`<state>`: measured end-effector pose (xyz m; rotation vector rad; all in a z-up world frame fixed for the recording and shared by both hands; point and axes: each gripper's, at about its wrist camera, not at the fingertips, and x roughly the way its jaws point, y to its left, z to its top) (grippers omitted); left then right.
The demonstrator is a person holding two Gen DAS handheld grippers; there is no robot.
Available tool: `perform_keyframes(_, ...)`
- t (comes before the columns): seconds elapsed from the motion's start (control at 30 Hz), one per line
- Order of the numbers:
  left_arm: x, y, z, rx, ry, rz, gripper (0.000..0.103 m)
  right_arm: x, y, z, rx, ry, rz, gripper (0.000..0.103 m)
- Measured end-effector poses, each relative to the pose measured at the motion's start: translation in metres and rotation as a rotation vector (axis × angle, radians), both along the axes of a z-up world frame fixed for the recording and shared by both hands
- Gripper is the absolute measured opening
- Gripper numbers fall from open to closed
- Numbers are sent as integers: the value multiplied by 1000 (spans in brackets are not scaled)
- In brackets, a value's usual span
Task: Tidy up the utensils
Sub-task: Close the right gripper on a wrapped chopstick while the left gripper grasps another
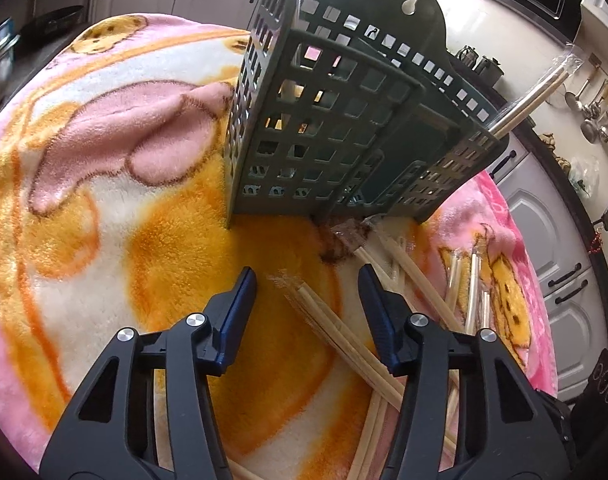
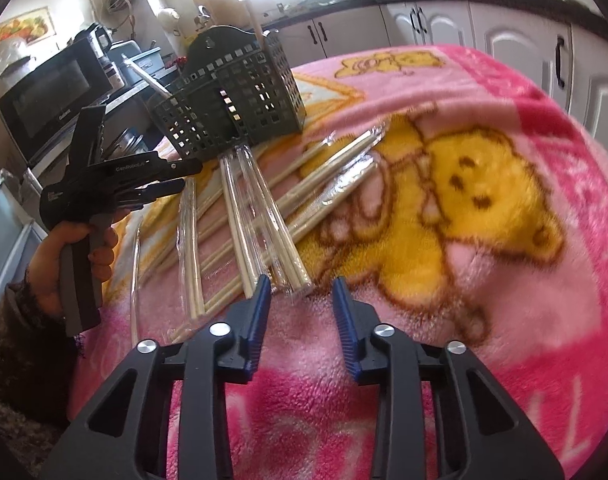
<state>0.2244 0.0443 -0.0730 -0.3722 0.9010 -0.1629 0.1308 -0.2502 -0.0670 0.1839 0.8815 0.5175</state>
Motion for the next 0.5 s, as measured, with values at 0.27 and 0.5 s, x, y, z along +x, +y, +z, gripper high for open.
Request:
perform_keyframes(0.27, 4, 2, -3, 12, 1, 10, 31, -2, -3, 5, 28, -14, 3, 8)
perform_keyframes(0.5, 6, 11, -5, -1, 3, 21, 15, -7, -1, 30, -1, -124, -5, 5)
